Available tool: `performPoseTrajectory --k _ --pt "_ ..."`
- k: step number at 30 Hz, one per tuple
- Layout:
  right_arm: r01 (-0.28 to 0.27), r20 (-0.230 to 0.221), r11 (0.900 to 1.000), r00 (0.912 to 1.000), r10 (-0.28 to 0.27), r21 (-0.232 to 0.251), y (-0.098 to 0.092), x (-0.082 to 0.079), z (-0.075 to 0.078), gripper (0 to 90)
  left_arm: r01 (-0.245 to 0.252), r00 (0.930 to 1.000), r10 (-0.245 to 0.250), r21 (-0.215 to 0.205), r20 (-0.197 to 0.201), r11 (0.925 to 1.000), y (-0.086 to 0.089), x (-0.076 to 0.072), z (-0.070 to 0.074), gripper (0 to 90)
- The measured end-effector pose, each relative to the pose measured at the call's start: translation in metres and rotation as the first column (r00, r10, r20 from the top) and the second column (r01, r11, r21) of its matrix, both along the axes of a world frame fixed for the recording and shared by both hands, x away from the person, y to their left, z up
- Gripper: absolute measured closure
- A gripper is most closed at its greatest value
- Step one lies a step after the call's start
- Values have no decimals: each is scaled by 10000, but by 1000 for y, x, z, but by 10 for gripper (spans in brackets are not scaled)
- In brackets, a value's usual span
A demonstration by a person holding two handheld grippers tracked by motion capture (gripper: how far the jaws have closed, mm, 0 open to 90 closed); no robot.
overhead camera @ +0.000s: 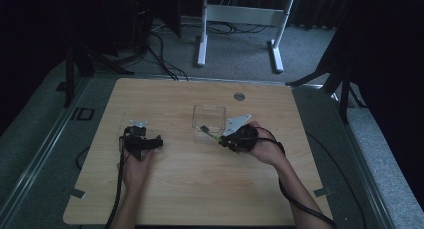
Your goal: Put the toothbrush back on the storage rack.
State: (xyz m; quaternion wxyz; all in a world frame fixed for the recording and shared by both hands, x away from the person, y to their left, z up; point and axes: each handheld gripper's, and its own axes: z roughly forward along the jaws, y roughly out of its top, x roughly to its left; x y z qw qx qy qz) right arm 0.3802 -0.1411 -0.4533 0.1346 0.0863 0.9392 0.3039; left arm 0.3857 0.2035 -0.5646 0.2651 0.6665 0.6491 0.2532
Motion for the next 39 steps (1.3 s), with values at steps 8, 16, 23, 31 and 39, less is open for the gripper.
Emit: performPoseTrajectory --k 8,16,23,31,39 --pt "254 -77 9994 9997 -253 249 1 2 0 791 0 10000 0 -1 1 10000 0 0 0 14" --pt "549 -97 9969 9985 -545 565 0 4 4 791 2 10000 -2 -4 5 10000 0 0 0 14" --pt "710 -123 9934 9975 -701 896 -1 6 6 791 1 10000 -1 -2 -2 10000 0 0 0 14" --pt "799 -115 9918 9968 -791 999 0 6 7 791 1 10000 -1 1 -6 10000 0 0 0 14" --pt "1033 -86 9877 9946 -1030 1173 -1 7 8 791 4 10000 -4 -2 -23 10000 0 0 0 14"
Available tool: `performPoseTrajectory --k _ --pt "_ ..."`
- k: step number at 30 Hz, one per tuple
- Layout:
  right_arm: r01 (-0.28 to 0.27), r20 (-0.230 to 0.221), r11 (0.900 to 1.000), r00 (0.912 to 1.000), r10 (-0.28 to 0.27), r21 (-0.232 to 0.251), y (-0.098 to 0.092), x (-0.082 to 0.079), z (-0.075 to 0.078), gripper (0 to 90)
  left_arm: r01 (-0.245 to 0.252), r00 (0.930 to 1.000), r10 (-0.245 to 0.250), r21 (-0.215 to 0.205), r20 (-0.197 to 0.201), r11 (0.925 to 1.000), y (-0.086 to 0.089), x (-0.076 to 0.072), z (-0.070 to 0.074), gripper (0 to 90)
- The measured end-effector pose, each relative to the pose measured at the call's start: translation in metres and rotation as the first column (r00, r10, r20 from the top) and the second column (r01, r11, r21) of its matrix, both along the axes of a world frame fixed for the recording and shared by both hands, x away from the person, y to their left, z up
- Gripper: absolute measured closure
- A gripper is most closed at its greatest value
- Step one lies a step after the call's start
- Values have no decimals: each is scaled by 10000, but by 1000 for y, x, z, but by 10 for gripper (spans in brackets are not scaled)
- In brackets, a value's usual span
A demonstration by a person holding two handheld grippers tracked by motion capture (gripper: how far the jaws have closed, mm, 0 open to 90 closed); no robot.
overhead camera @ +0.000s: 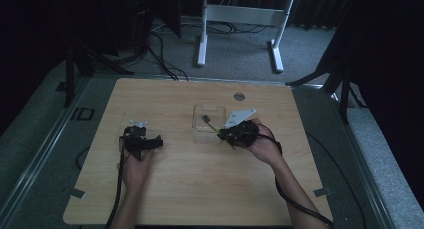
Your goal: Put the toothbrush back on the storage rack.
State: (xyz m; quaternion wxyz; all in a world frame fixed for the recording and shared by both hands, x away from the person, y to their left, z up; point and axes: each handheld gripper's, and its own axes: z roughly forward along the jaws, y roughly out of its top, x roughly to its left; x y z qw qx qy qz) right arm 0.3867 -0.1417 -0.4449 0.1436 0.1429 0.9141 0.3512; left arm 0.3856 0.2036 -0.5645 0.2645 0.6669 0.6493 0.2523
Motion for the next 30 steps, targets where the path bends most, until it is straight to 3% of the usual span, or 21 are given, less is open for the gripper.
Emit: performPoseTrajectory --k 30 --pt "764 -52 9918 9971 -763 1026 -2 5 6 791 -2 10000 2 3 21 10000 0 0 0 14"
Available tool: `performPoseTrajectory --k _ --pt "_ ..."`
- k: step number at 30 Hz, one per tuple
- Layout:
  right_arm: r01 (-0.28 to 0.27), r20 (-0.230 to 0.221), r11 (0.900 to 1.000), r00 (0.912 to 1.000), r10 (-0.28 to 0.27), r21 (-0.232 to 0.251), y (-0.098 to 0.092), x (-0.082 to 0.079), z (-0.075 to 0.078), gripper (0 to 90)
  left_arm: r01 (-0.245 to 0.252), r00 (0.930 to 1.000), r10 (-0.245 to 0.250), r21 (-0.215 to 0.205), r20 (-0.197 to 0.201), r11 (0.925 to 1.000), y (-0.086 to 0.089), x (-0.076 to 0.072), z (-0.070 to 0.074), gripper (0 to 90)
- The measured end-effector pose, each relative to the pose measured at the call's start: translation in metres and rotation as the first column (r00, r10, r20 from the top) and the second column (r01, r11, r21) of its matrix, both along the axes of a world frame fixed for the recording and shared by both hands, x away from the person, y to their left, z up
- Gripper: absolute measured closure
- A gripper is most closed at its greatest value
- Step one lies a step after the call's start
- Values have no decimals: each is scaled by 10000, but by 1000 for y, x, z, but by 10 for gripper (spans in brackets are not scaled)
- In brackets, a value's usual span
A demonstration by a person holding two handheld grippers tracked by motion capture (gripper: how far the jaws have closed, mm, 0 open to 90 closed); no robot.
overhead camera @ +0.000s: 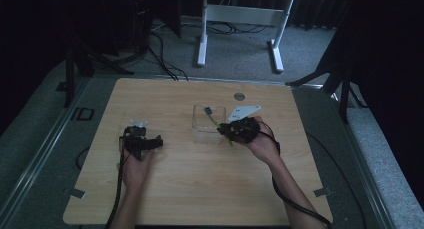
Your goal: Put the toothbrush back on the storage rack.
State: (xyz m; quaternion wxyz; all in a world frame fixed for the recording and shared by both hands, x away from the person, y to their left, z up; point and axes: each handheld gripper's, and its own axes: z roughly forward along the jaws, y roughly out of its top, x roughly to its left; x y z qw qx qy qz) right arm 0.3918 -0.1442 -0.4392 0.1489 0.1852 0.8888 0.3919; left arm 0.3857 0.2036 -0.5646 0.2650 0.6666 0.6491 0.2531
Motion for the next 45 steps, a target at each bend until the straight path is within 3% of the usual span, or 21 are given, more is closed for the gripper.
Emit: performPoseTrajectory --k 5,11,24,45 --pt "46 40 9999 10000 -47 133 2 0 1 791 0 10000 0 1 -1 10000 0 0 0 14" --pt "96 -203 9978 9998 -83 649 2 2 4 791 0 10000 0 0 -5 10000 0 0 0 14" --pt "331 -96 9915 9994 -321 1257 7 7 12 791 0 10000 0 6 -19 10000 0 0 0 14" --pt "606 -101 9668 9981 -600 2481 17 17 19 792 -4 10000 4 0 -10 10000 0 0 0 14"
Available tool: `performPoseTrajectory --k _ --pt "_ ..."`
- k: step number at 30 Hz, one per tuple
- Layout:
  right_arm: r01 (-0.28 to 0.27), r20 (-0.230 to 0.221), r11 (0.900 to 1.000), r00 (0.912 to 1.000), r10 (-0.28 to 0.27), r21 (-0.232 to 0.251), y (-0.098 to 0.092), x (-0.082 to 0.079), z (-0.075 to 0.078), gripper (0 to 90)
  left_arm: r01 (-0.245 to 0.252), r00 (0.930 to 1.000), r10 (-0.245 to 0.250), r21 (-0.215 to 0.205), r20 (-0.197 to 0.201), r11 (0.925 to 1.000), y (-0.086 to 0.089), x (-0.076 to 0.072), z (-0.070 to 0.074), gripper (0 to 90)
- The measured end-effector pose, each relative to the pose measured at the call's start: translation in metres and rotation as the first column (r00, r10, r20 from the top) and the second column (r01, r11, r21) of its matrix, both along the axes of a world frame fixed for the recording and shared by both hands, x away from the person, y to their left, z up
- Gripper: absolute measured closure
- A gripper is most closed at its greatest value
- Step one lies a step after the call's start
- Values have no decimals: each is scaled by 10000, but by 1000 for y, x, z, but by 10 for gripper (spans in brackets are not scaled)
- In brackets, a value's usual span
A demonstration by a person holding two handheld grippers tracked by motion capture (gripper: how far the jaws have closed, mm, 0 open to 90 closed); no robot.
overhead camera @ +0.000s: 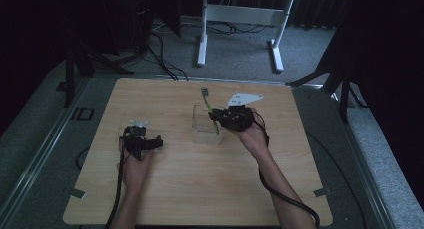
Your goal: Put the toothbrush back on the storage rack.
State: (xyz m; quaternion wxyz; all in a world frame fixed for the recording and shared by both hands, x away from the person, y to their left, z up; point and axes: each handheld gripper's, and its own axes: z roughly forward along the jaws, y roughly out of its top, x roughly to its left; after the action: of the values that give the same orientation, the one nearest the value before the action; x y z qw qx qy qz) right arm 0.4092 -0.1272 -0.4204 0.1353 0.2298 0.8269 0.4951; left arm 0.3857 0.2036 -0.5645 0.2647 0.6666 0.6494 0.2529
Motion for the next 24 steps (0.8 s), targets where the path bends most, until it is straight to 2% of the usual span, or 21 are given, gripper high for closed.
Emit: performPoseTrajectory --k 13,17,24 --pt "437 330 9974 9984 -456 579 5 8 3 792 3 10000 -3 -1 7 10000 0 0 0 14" --pt "605 478 9972 9969 -625 434 5 11 1 792 3 10000 -3 0 6 10000 0 0 0 14" --pt "817 310 9965 9961 -823 186 6 17 -7 792 11 10000 -11 13 11 10000 0 0 0 14"
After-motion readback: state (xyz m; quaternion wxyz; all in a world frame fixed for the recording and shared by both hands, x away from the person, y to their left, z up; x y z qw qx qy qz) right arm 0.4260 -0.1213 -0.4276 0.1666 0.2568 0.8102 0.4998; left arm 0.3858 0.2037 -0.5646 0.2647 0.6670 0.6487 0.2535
